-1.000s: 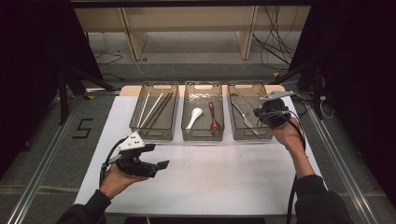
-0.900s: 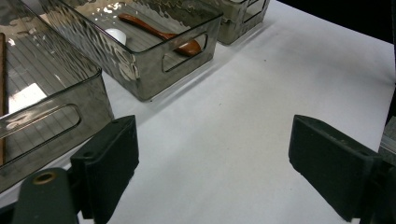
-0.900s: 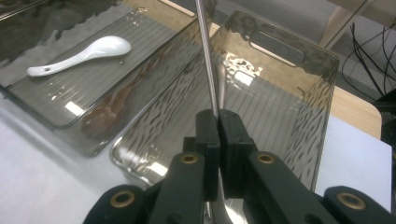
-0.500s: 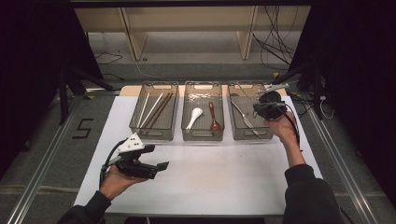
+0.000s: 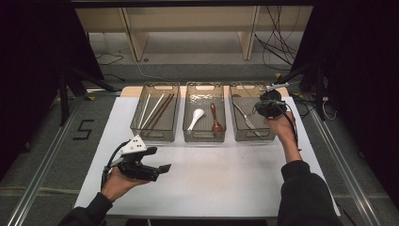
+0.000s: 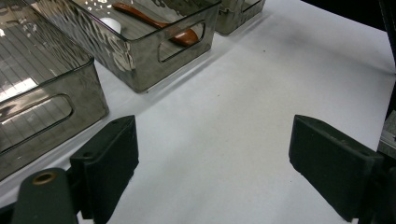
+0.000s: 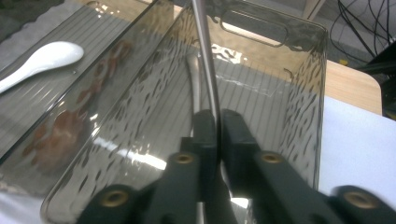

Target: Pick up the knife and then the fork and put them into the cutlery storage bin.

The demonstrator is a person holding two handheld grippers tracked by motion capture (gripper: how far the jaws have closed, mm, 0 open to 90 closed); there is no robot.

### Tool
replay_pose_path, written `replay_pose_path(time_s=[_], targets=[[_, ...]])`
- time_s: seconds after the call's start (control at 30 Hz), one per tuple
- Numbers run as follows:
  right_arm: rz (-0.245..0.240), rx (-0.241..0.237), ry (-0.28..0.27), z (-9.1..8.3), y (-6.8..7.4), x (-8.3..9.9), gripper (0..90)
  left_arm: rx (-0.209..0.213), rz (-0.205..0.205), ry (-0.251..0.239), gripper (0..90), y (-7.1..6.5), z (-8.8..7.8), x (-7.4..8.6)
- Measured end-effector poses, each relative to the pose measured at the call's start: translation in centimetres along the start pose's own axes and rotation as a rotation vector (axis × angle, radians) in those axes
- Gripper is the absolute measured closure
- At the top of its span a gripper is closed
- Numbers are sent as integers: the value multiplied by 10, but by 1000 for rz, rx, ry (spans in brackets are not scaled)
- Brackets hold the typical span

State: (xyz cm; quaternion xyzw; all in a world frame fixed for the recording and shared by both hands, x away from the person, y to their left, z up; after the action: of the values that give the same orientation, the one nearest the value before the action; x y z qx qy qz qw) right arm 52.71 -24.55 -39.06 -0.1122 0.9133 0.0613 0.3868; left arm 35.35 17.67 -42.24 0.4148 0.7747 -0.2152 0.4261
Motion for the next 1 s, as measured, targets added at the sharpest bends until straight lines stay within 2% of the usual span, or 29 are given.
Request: replay_pose_path(time_s=[0.03, 0.3, 0.53, 0.77, 0.9, 1.0], targets=[[11, -2, -3, 0, 0, -1, 683, -1, -1, -1, 154, 0, 0, 0], [4, -51, -14, -10, 2, 1, 626, -4, 3, 0, 154, 0, -1, 0], [-14, -110, -33, -25, 15, 8, 536, -11, -14, -17, 154, 1, -2, -1], [24, -197, -73, -41, 26, 23, 473, -14, -19, -26, 153, 2, -3, 0], [13, -238, -89, -50, 32, 35, 423, -18, -23, -35, 153, 2, -4, -1], [23, -269, -102, -56, 35, 45, 397, -18, -28, -36, 153, 3, -4, 0]])
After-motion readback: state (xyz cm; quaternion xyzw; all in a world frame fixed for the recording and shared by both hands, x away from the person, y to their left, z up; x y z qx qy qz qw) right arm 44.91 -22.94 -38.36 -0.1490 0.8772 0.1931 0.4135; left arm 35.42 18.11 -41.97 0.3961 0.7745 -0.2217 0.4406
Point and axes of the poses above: each handheld gripper's, and its own axes: z roughly forward along the jaws, x roughly out of its underside, y roughly to its left, the point moved 1 cm from there along z, roughly forward along the jaws, and after that the axes turned 10 degrees about z, right-handed, at the moved point
